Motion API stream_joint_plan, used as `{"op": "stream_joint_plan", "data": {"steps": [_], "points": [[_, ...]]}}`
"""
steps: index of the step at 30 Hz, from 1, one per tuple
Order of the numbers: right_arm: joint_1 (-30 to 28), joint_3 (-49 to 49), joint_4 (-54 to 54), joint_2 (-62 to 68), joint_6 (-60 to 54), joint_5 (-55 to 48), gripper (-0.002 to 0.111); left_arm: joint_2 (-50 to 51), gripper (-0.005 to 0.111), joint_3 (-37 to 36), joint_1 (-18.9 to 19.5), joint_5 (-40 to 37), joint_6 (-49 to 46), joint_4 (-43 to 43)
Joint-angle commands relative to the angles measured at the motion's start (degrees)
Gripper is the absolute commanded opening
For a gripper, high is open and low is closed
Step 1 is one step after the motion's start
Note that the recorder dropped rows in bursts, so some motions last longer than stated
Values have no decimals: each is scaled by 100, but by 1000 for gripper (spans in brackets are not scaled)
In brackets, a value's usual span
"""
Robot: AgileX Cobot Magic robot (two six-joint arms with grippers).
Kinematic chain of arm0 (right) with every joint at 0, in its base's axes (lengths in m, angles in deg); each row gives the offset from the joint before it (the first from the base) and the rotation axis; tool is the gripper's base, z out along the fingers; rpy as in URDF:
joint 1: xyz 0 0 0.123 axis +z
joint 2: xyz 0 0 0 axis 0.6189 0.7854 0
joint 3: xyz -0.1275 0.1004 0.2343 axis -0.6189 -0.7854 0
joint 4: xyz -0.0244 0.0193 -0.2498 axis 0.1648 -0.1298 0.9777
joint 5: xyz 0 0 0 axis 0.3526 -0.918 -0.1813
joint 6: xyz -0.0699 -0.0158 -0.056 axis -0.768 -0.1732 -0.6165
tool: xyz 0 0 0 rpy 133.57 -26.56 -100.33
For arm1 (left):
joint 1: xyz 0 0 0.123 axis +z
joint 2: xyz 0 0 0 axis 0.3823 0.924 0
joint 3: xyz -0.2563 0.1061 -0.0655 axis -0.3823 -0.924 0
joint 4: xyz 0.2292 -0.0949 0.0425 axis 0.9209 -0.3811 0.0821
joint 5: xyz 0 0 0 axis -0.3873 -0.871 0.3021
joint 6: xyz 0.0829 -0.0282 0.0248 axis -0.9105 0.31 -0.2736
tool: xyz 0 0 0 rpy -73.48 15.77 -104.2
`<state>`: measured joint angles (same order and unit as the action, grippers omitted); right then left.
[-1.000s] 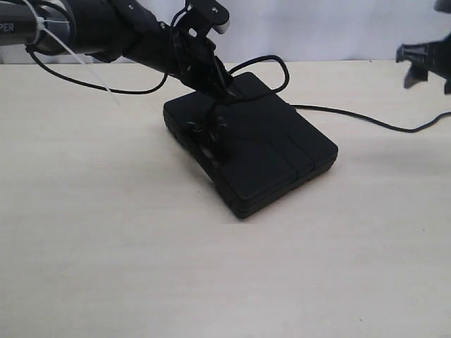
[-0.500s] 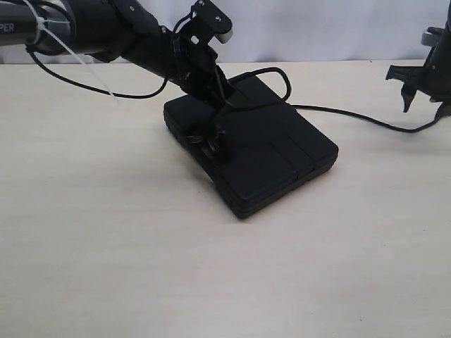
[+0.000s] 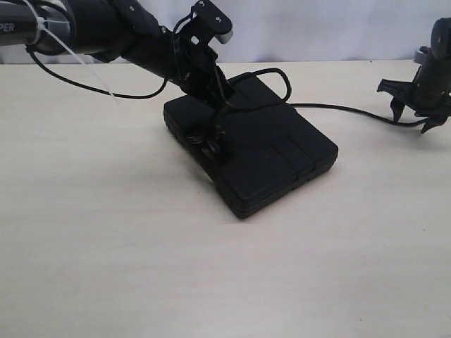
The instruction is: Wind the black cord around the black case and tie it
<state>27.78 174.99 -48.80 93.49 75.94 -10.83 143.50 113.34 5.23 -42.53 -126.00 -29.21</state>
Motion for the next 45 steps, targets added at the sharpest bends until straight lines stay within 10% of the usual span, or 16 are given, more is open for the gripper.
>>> {"op": "stream_joint_plan", "data": {"steps": [1, 26, 38, 45], "points": [[-3, -21, -27, 133, 200, 257, 54, -13, 0, 0, -16, -57, 8, -41], [-3, -18, -45, 94, 448, 705, 54, -13, 0, 0, -16, -57, 8, -51], [-3, -18, -187, 124, -1027, -114, 5, -13, 0, 0, -16, -77, 8, -39], [603, -121, -629, -231, -3442, -610, 4, -13, 0, 0, -16, -77, 8, -29]]}}
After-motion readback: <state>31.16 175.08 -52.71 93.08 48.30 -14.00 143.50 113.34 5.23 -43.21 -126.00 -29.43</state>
